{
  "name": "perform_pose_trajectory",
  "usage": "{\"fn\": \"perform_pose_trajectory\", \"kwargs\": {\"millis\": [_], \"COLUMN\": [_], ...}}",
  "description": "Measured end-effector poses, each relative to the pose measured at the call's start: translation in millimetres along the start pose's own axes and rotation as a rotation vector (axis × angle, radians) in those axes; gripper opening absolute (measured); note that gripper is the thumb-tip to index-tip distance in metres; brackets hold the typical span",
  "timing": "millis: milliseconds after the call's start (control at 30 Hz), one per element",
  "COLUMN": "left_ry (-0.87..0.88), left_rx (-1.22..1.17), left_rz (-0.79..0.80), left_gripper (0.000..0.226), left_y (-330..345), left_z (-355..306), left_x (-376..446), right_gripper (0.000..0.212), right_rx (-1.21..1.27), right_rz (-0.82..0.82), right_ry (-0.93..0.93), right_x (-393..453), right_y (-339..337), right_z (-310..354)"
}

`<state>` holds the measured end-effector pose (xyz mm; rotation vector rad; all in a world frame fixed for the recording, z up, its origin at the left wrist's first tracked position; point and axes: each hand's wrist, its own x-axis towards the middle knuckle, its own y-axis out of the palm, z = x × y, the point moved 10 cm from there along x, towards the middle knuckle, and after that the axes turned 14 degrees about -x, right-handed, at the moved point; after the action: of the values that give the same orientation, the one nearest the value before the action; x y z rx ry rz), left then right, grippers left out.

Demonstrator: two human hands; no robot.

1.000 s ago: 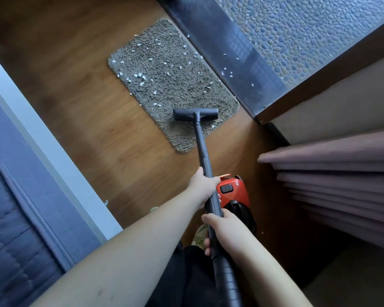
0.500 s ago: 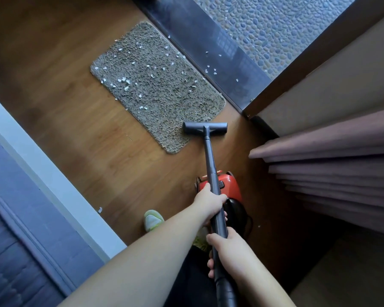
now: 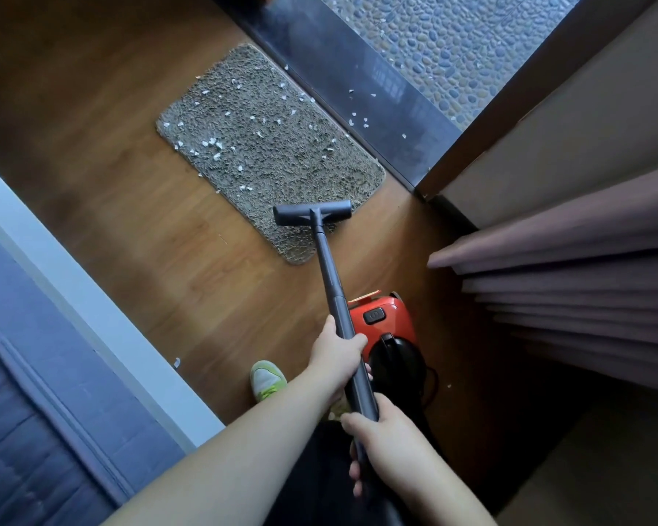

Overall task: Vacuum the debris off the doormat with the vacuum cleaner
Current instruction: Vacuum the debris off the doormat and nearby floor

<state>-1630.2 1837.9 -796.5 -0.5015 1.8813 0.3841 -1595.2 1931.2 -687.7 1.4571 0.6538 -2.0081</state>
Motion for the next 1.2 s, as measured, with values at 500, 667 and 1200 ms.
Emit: {"fn": "perform_pose_trajectory", "kwargs": {"millis": [500,667,1200], "left_ry": [0.021,0.015,-0.088], "left_rx": [0.256,0.33,0.25], "left_rz": [-0.118,-0.11,0.148], "left_gripper": [0.08,0.081,0.09], "left_y": [-3,6,70], "left_z": [-21,-19,5], "left_x": [23,27,34], "right_gripper": [0.01,0.009,0.009], "right_rx": [0.329,0.362,0.318], "right_rz": [0.149,0.144,-0.035], "right_ry": [0.026,0.029,0.068], "right_x": [31,32,17], "right_y": [-3,-12,-31], "right_z": [-1,-3,-7]}}
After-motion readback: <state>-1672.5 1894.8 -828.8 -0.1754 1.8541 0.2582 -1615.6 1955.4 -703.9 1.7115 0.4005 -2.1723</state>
